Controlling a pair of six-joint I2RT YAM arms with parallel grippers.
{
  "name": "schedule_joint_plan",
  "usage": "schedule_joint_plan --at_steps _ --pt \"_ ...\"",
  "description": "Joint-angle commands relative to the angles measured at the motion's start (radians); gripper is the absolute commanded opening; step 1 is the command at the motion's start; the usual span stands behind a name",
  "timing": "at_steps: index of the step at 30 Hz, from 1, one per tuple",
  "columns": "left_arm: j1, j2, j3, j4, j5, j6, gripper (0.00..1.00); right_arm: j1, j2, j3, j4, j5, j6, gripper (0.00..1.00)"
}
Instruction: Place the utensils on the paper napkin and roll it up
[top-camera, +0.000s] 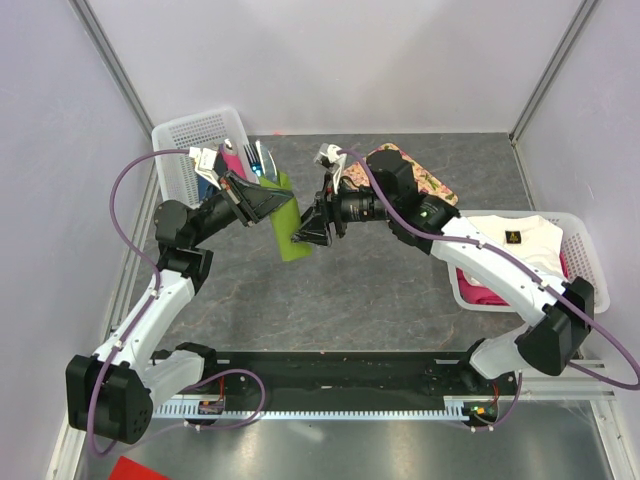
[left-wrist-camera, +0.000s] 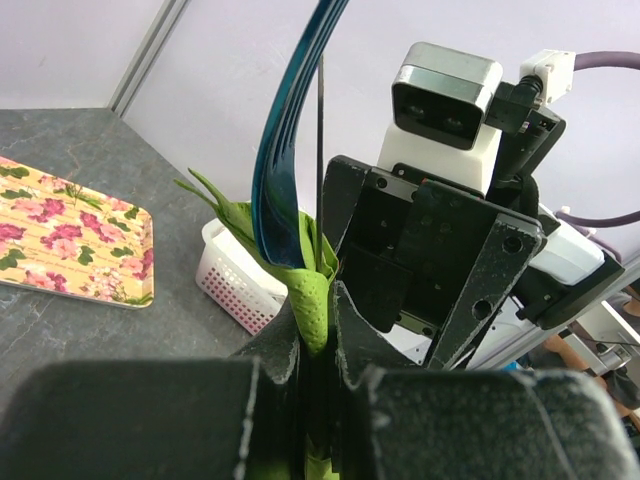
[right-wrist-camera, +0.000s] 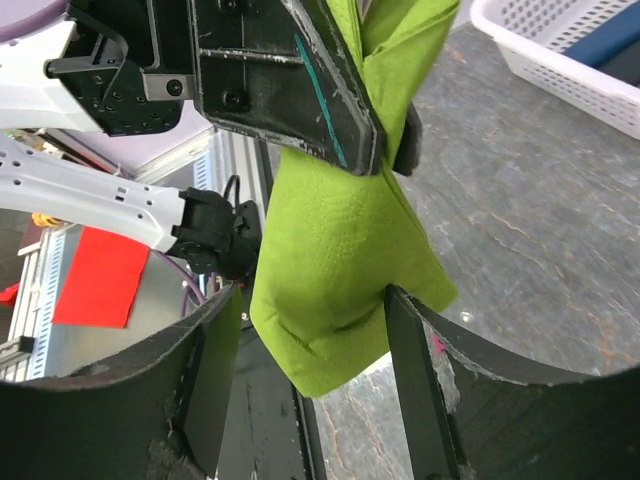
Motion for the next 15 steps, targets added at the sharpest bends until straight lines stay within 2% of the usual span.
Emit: schedule_joint_plan --at_steps 1,9,15 --pt "-0.002 -0.013 0.03 0.068 0.002 -0.023 0.02 0.012 0.025 -0.001 0.086 -0.051 0.031 0.66" --pt "-0.006 -0.014 0.027 0.075 0.002 -0.032 0.02 0.024 0.056 -0.009 0.148 -0.078 0.082 0.65" --pt "-0.011 -0.02 0.014 0.092 0.008 -0.048 0.02 0.037 0.059 -0.044 0.261 -0.115 0.131 0.59"
